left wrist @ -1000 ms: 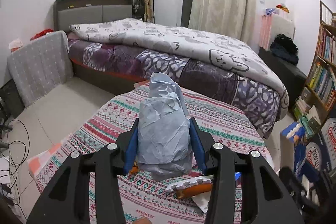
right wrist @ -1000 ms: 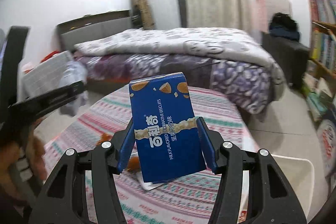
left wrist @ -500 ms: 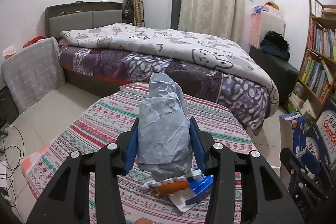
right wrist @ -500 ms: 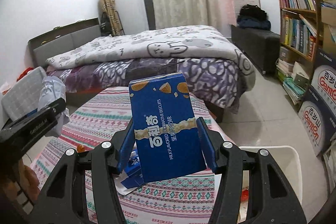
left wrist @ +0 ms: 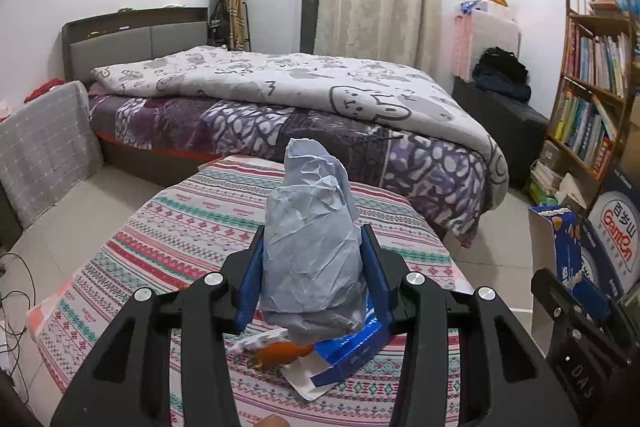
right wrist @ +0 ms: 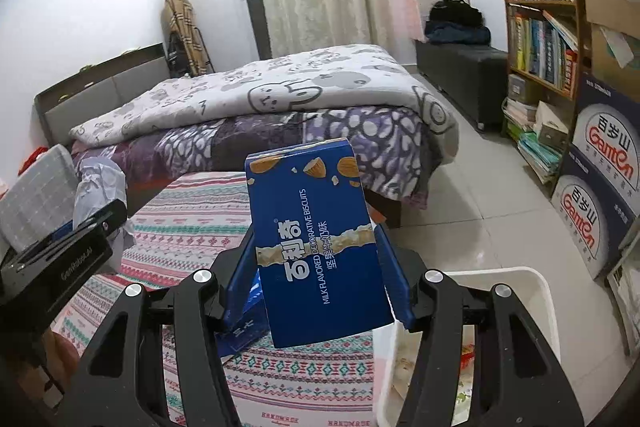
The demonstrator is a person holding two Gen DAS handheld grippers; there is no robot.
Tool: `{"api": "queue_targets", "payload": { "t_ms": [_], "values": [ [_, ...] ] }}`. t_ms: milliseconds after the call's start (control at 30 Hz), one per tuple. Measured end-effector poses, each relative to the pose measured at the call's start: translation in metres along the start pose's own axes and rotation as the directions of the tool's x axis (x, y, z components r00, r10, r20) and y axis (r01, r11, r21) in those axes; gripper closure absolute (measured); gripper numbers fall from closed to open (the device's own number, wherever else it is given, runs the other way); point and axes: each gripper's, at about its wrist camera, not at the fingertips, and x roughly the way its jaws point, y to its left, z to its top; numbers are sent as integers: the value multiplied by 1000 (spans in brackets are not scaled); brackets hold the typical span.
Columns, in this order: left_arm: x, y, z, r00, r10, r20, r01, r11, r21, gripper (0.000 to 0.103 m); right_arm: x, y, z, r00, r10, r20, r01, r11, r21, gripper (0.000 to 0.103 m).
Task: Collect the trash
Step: 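Lift the grey bag and blue box and carry them toward the bin, then open the right tool over the bin to drop the box while the left tool holds the grey bag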
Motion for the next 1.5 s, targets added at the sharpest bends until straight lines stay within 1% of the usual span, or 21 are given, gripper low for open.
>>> {"api": "queue_targets", "payload": {
  "t_ms": [467,733,967,1200,1267,1300,1333,1367,1433,1500],
  "values": [
    [6,-43,-9,998,-62,-21,63,996,56,58,-4,-45,2,997,-72,-5,72,995,73,49],
    [7,-72,-18,993,-111,-38,114,988,104,58,-6,-73,0,992,-123,-24,125,986,109,49],
    [8,-100,-27,987,-152,-57,159,976,149,58,-8,-96,-2,984,-173,-40,177,974,142,49],
    [7,-131,-38,972,-221,-84,234,950,205,58,-14,-121,-4,972,-230,-57,236,952,196,48],
    [6,-140,-42,965,-243,-95,259,940,220,58,-16,-130,-5,966,-250,-60,258,941,220,43],
    [5,-143,-43,962,-252,-101,269,937,225,58,-18,-133,-5,963,-261,-60,268,935,232,35],
    [5,-146,-45,959,-261,-107,279,932,230,58,-20,-137,-5,959,-278,-56,283,928,242,29],
    [5,-151,-47,956,-271,-114,291,927,236,58,-22,-140,-5,955,-291,-51,294,923,249,28],
    [5,-157,-50,952,-282,-121,304,920,246,58,-26,-146,-4,947,-317,-44,317,912,259,19],
    [5,-164,-52,949,-289,-127,313,914,257,58,-30,-150,-4,937,-347,-38,344,901,265,14]
  ]
}}
